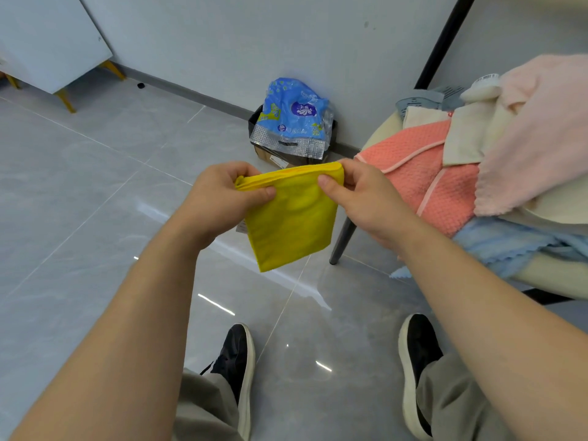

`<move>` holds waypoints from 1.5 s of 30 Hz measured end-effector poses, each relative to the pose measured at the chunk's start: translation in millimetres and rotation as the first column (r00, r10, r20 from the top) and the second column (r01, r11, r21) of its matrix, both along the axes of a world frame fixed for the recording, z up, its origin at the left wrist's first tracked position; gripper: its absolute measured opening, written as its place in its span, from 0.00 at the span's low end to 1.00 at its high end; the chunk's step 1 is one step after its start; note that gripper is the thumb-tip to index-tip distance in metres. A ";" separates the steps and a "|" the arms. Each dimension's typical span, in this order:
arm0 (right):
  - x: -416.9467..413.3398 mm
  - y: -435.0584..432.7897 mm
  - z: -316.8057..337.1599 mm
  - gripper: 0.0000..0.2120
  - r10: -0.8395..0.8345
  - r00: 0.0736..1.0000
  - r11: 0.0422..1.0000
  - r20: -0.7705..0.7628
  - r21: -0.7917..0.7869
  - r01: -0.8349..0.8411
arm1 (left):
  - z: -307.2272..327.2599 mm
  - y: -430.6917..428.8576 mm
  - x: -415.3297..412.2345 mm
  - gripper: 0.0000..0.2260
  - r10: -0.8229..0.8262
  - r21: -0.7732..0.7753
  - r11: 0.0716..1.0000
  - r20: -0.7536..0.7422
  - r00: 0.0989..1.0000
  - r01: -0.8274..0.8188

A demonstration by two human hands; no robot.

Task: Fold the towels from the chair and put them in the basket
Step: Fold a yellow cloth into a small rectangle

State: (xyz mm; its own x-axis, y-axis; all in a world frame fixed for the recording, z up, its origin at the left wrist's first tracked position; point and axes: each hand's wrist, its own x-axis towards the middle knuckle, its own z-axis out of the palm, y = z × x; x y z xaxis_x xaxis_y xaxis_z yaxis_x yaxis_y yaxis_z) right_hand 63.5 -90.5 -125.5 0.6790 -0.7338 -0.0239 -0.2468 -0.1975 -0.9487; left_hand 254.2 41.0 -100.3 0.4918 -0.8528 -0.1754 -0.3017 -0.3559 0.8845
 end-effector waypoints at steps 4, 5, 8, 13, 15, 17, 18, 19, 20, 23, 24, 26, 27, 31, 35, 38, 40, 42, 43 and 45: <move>2.8 4.0 -1.3 0.05 -0.003 1.000 0.977 -0.021 -0.214 -0.001 | 3.3 1.8 1.5 0.06 -0.073 0.066 0.995 -0.003 0.997 0.073; 2.8 4.2 -2.2 0.06 -0.003 1.000 0.969 -0.025 -0.248 -0.003 | 4.3 2.1 0.9 0.08 -0.115 0.105 0.988 -0.009 0.993 0.115; 2.9 5.2 -4.4 0.05 0.019 1.000 0.954 -0.022 -0.300 -0.025 | 5.9 1.2 -10.3 0.12 -0.245 0.195 0.948 -0.062 0.968 0.252; 7.2 8.8 -9.3 0.06 0.086 0.995 0.968 -0.042 -0.231 -0.093 | 7.0 -4.7 -29.6 0.09 -0.335 0.252 0.909 -0.030 0.942 0.331; 4.2 7.3 -4.9 0.08 0.117 0.990 0.986 -0.075 -0.108 -0.124 | 10.3 -2.6 -24.6 0.11 -0.298 0.244 0.915 -0.129 0.946 0.322; -3.6 2.5 1.4 0.14 0.224 0.959 0.975 -0.175 0.047 -0.219 | 14.4 2.7 -15.8 0.16 -0.230 0.180 0.943 -0.255 0.939 0.280; -8.5 -0.8 3.6 0.19 0.291 0.922 0.956 -0.257 0.122 -0.267 | 16.6 5.9 -11.3 0.19 -0.188 0.139 0.961 -0.312 0.931 0.241; -12.8 -4.2 3.7 0.23 0.349 0.876 0.935 -0.333 0.183 -0.303 | 18.6 8.6 -7.0 0.19 -0.147 0.096 0.976 -0.362 0.920 0.194; -16.3 -5.9 3.2 0.26 0.397 0.839 0.914 -0.372 0.238 -0.328 | 20.4 10.5 -3.1 0.19 -0.106 0.059 0.988 -0.406 0.907 0.142; -17.1 -7.8 -2.2 0.29 0.400 0.893 0.844 -0.205 0.462 -0.272 | 25.4 13.1 4.9 0.13 0.020 -0.005 1.000 -0.522 0.852 -0.027; -15.6 -7.6 -2.4 0.28 0.328 0.938 0.809 -0.112 0.546 -0.218 | 26.8 13.4 5.9 0.11 0.051 -0.021 0.997 -0.559 0.828 -0.076; -11.6 -9.3 -3.3 0.28 0.114 0.992 0.683 0.063 0.719 -0.124 | 27.4 11.5 5.7 0.11 0.089 -0.049 0.987 -0.611 0.787 -0.150; -9.4 -9.8 -4.3 0.28 -0.007 0.993 0.596 0.119 0.798 -0.091 | 27.3 10.2 4.3 0.10 0.101 -0.059 0.983 -0.623 0.776 -0.176; 2.0 -2.8 -8.6 0.21 -0.208 0.974 0.375 0.087 0.927 -0.003 | 22.6 2.1 -4.2 0.10 0.133 -0.063 0.974 -0.614 0.778 -0.217; 13.3 9.1 -19.0 0.18 -0.248 0.968 0.397 -0.022 0.910 0.122 | 15.4 -3.4 -11.0 0.13 0.137 -0.028 0.982 -0.563 0.815 -0.184; 18.1 8.1 -28.1 0.17 -0.342 0.930 0.577 -0.131 0.752 0.319 | 10.9 -4.6 -10.3 0.14 0.127 -0.003 0.989 -0.519 0.845 -0.150; 18.9 6.2 -34.9 0.22 -0.376 0.906 0.766 -0.194 0.485 0.422 | 8.9 -4.3 -8.4 0.13 0.128 0.018 0.990 -0.502 0.855 -0.138; 17.2 3.5 -38.4 0.24 -0.396 0.889 0.847 -0.230 0.282 0.451 | 7.4 -3.7 -7.3 0.12 0.144 0.053 0.989 -0.502 0.853 -0.135; 16.3 2.6 -39.2 0.24 -0.401 0.886 0.860 -0.233 0.238 0.452 | 6.8 -3.5 -7.3 0.11 0.154 0.073 0.988 -0.509 0.847 -0.136; 14.1 0.1 -37.7 0.25 -0.372 0.899 0.889 -0.229 0.191 0.417 | 6.1 -3.1 -7.3 0.08 0.179 0.100 0.984 -0.533 0.827 -0.148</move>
State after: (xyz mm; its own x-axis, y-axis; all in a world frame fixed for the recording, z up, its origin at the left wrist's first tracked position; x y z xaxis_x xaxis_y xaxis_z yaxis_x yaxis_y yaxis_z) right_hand 77.6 -90.4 -163.2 0.3019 -0.8985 -0.3188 -0.4297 0.1703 -0.8868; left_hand 246.9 37.9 -94.2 0.4380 -0.7506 -0.4946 0.2831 -0.4070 0.8684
